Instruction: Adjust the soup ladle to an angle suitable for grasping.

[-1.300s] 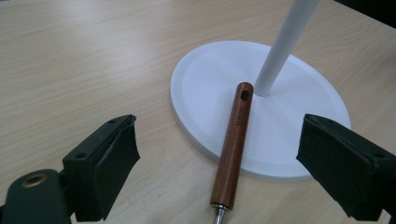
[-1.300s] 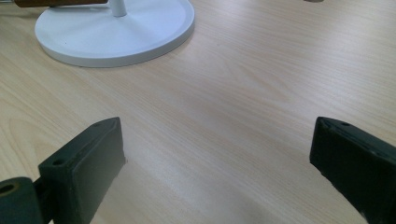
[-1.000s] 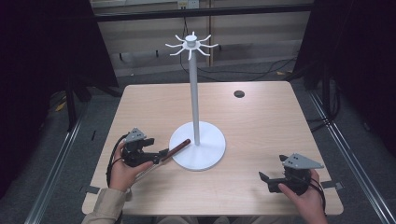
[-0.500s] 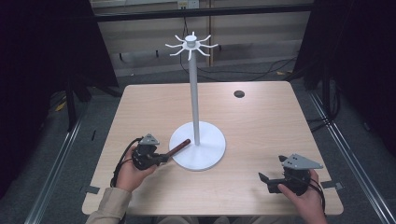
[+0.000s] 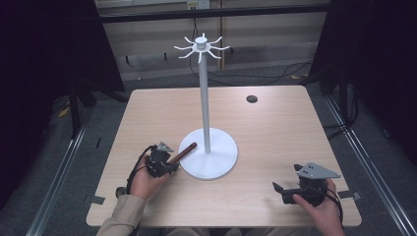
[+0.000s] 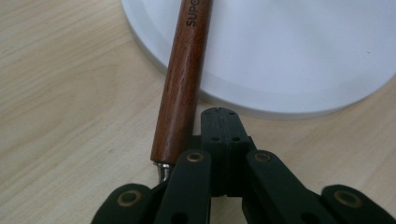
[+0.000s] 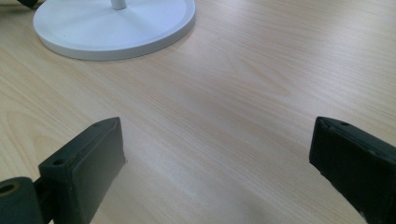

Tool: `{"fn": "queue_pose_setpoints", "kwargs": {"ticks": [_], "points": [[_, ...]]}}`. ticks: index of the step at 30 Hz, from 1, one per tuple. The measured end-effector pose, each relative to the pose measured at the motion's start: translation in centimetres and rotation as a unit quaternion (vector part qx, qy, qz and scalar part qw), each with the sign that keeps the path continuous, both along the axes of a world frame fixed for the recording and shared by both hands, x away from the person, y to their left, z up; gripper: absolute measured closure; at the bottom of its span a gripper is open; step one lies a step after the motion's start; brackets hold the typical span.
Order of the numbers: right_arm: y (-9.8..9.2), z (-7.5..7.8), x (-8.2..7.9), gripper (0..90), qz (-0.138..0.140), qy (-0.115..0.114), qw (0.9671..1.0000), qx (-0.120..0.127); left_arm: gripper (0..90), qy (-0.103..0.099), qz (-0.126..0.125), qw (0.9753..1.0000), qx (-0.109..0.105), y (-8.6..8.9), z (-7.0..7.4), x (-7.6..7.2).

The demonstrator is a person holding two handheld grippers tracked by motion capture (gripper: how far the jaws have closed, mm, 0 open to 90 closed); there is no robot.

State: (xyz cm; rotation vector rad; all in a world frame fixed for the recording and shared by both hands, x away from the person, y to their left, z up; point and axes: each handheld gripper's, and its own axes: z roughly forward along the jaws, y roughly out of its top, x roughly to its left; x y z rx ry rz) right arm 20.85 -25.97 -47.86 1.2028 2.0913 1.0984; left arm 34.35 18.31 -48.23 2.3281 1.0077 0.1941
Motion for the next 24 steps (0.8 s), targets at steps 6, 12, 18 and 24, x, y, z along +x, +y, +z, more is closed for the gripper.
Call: {"fn": "queue_pose_setpoints", "kwargs": {"ticks": [6,12,18,24], "points": [[0.0,0.0,0.0,2.9,0.0,0.0,1.0,0.0,90.0,-0.004,0.026,0.9996,0.003,0.8,0.0,0.7],[0.0,0.0,0.0,2.9,0.0,0.0,1.0,0.0,90.0,0.006,0.054,0.9985,-0.011,1.1,-0.2,1.6],[-0.1,0.1,-0.1,2.9,-0.003,-0.001,1.0,0.002,90.0,0.011,0.069,0.9975,-0.01,1.3,-0.4,2.2],[-0.2,0.1,-0.1,2.9,-0.003,-0.001,1.0,0.003,90.0,0.014,0.087,0.9961,-0.009,1.7,-0.4,2.8]]}}
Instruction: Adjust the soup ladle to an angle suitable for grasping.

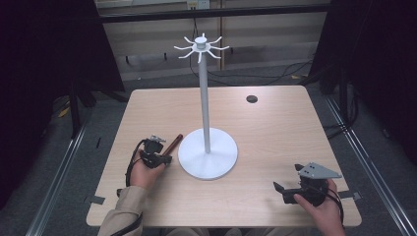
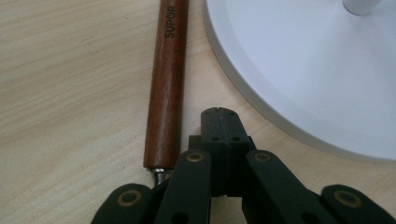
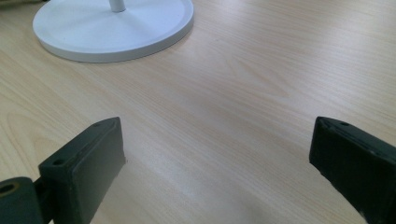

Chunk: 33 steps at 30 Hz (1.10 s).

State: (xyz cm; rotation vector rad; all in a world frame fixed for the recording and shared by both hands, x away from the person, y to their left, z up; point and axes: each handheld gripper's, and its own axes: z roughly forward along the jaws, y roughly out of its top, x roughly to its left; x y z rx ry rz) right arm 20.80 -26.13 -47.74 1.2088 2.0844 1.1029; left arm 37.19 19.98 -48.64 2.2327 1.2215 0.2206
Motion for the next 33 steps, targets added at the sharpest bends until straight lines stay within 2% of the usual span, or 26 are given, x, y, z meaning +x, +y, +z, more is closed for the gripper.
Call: {"fn": "queue_pose_setpoints", "kwargs": {"ticks": [4,7,10,14,18,19,20,21,24,25,26,30,32,33], "points": [[0.0,0.0,0.0,2.9,0.0,0.0,1.0,-0.001,90.0,-0.001,0.013,0.9999,-0.004,0.2,0.0,0.4],[0.0,0.0,0.0,2.9,0.0,0.0,1.0,-0.001,90.0,0.0,0.016,0.9998,0.005,0.5,0.2,0.7],[0.0,0.0,0.0,2.9,0.0,-0.001,1.0,-0.001,90.0,-0.003,0.025,0.9997,0.003,0.5,0.2,1.0],[-0.1,0.0,0.0,2.9,0.0,-0.002,1.0,-0.001,90.0,0.001,0.022,0.9998,-0.003,0.7,0.8,1.2],[-0.1,0.1,0.0,2.9,-0.002,-0.001,1.0,0.001,83.1,0.0,0.015,0.9999,0.003,0.7,1.7,1.0],[-0.1,0.1,0.0,2.9,-0.002,-0.001,1.0,0.001,74.4,0.0,0.003,0.9998,0.018,0.8,2.2,0.9],[-0.1,0.1,0.0,2.9,-0.002,-0.001,1.0,0.001,70.7,0.0,0.003,0.9998,0.018,0.8,2.2,0.9],[-0.1,0.1,0.0,2.9,-0.001,-0.002,1.0,-0.001,66.8,-0.009,-0.001,0.9992,0.039,0.9,2.6,0.9],[0.0,0.1,0.0,2.9,0.0,-0.002,1.0,0.0,63.1,-0.008,-0.005,0.999,0.045,1.1,2.8,1.1],[0.0,0.0,0.0,2.9,0.0,-0.001,1.0,-0.001,62.3,-0.006,-0.007,0.998,0.063,1.3,2.8,1.4],[0.0,0.0,0.0,2.9,0.0,-0.001,1.0,-0.001,61.7,-0.006,-0.007,0.998,0.063,1.3,2.8,1.4],[0.0,0.1,0.0,2.9,0.001,-0.001,1.0,0.0,59.6,0.012,-0.018,0.9958,0.089,1.4,2.2,1.9],[-0.1,0.0,0.0,2.9,0.001,-0.001,1.0,0.0,59.0,0.023,-0.02,0.9953,0.091,1.3,1.9,2.1],[-0.1,0.0,0.0,2.9,0.001,0.001,1.0,0.0,59.1,0.022,-0.023,0.995,0.095,1.2,1.7,2.2]]}}
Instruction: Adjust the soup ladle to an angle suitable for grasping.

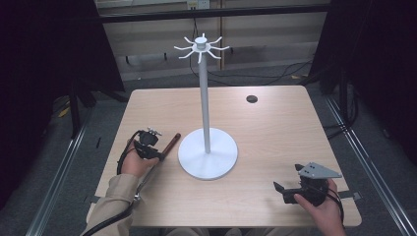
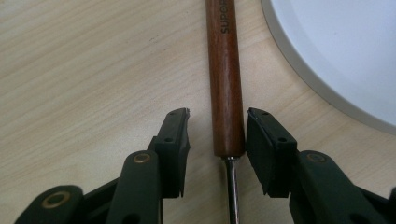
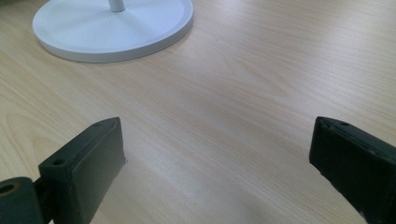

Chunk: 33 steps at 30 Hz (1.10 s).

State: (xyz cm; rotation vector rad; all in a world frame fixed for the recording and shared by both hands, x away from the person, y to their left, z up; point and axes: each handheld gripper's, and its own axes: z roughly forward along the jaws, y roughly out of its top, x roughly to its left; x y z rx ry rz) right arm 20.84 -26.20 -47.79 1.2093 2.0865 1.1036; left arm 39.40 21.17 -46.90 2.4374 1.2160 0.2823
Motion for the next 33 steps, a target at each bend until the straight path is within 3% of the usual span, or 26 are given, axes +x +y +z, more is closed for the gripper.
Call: {"fn": "queue_pose_setpoints", "kwargs": {"ticks": [4,9,12,15,19,26,29,33], "points": [[0.0,0.0,0.0,2.9,0.001,0.0,1.0,0.0,61.3,0.018,-0.004,0.9997,0.015,-0.4,-0.4,0.4],[0.0,0.0,0.0,2.9,0.001,0.0,1.0,-0.002,62.4,0.036,-0.006,0.9992,0.019,-0.9,-0.4,0.6],[0.0,-0.1,0.0,2.9,0.0,0.002,1.0,-0.001,72.7,0.047,0.001,0.9988,0.013,-1.1,-0.4,0.8],[0.0,-0.1,0.0,2.9,0.001,0.001,1.0,-0.001,73.7,0.064,0.013,0.9976,0.02,-1.4,-0.2,0.9],[0.0,-0.1,0.0,2.9,0.0,0.001,1.0,0.0,74.0,0.071,0.006,0.9972,0.022,-1.5,-0.1,1.1],[0.0,0.0,0.1,2.9,-0.001,0.0,1.0,0.001,74.2,0.063,0.009,0.9979,0.011,-1.3,-0.1,0.9],[-0.1,-0.1,0.1,2.9,0.0,0.0,1.0,-0.001,74.2,0.052,0.01,0.9986,0.006,-1.1,0.4,0.7],[-0.1,-0.1,0.1,2.9,-0.001,0.001,1.0,0.001,74.3,0.026,0.013,0.9994,-0.017,-0.5,1.6,0.5]]}}
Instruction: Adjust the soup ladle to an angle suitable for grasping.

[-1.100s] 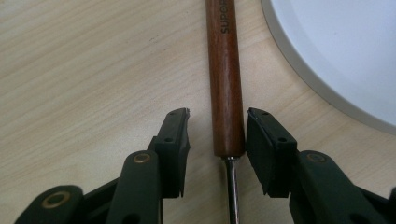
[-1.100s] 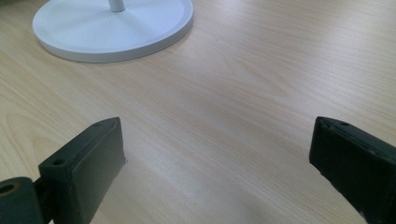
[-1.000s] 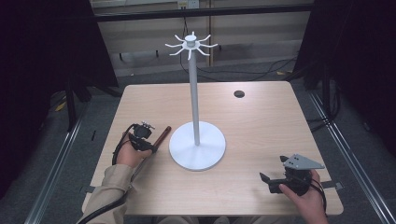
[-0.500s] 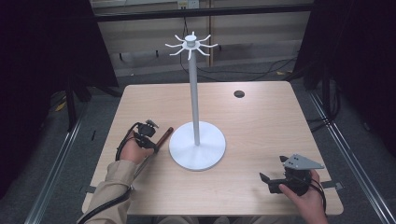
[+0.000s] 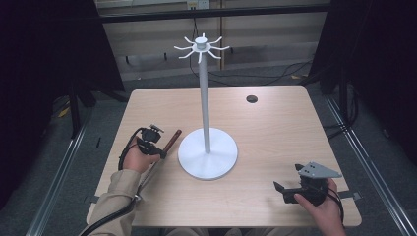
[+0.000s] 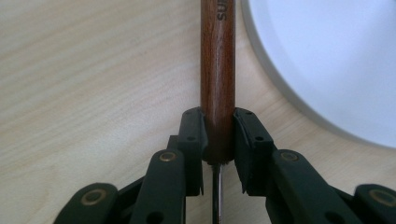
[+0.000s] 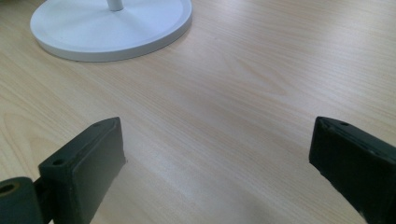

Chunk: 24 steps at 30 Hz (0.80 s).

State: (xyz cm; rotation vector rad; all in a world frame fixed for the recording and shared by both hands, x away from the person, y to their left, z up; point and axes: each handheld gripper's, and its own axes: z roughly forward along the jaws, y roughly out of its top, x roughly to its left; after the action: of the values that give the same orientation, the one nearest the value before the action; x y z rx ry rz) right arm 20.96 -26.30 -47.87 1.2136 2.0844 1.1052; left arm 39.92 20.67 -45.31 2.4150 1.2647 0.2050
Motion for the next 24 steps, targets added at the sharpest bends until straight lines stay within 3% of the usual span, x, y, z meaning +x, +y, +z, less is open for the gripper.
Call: {"fn": "queue_pose_setpoints", "kwargs": {"ticks": [1,2,3,7,9,11,12,13,14,15,17,19,20,22,23,24], "points": [[0.0,0.0,0.0,2.9,0.0,0.0,1.0,0.0,74.3,0.002,0.003,0.9997,-0.022,0.1,0.2,-0.1],[0.0,0.0,0.0,3.0,0.001,0.0,1.0,0.0,74.4,-0.003,-0.001,0.9997,-0.023,0.3,0.7,-0.1],[0.1,0.0,0.0,2.9,0.0,0.001,1.0,-0.001,74.4,-0.017,0.002,0.999,-0.041,0.5,1.4,-0.4],[0.1,0.0,0.0,2.9,0.0,0.002,1.0,0.0,74.5,-0.04,-0.003,0.9972,-0.064,0.7,2.8,-1.0],[0.1,0.0,0.0,2.9,0.0,0.001,1.0,-0.001,74.5,-0.046,-0.008,0.9969,-0.063,0.7,3.1,-1.1],[0.2,0.1,0.0,2.9,-0.001,0.0,1.0,0.0,74.5,-0.065,-0.006,0.9944,-0.083,1.0,3.9,-1.4],[0.2,0.1,0.0,2.9,-0.001,0.0,1.0,0.0,74.5,-0.065,-0.006,0.9944,-0.083,1.0,3.9,-1.4],[0.2,0.1,0.0,2.9,0.001,-0.001,1.0,-0.001,74.5,-0.076,-0.003,0.9917,-0.104,1.1,4.3,-1.7],[0.2,0.1,0.0,2.9,0.001,-0.001,1.0,-0.001,74.5,-0.076,-0.003,0.9917,-0.104,1.1,4.3,-1.7],[0.2,0.1,0.0,2.9,0.002,-0.001,1.0,-0.001,74.6,-0.092,-0.005,0.989,-0.116,1.4,4.7,-1.9],[0.2,0.1,0.0,2.9,0.001,-0.001,1.0,0.0,74.6,-0.096,-0.003,0.9876,-0.124,1.5,5.0,-2.0],[0.2,0.1,-0.1,2.9,-0.002,0.0,1.0,0.001,74.6,-0.116,0.0,0.9809,-0.156,1.9,5.4,-2.4],[0.2,0.1,-0.1,2.9,-0.002,0.0,1.0,0.001,74.6,-0.116,0.0,0.9809,-0.156,1.9,5.4,-2.4],[0.1,0.1,-0.1,2.9,-0.001,-0.001,1.0,0.001,74.6,-0.123,0.004,0.9777,-0.17,2.1,5.6,-2.6],[0.1,0.1,0.0,2.9,0.0,-0.002,1.0,0.0,74.6,-0.134,0.005,0.9737,-0.184,2.2,5.7,-2.8],[0.1,0.1,0.0,2.9,0.0,-0.002,1.0,0.0,74.6,-0.134,0.005,0.9737,-0.184,2.2,5.7,-2.8]]}}
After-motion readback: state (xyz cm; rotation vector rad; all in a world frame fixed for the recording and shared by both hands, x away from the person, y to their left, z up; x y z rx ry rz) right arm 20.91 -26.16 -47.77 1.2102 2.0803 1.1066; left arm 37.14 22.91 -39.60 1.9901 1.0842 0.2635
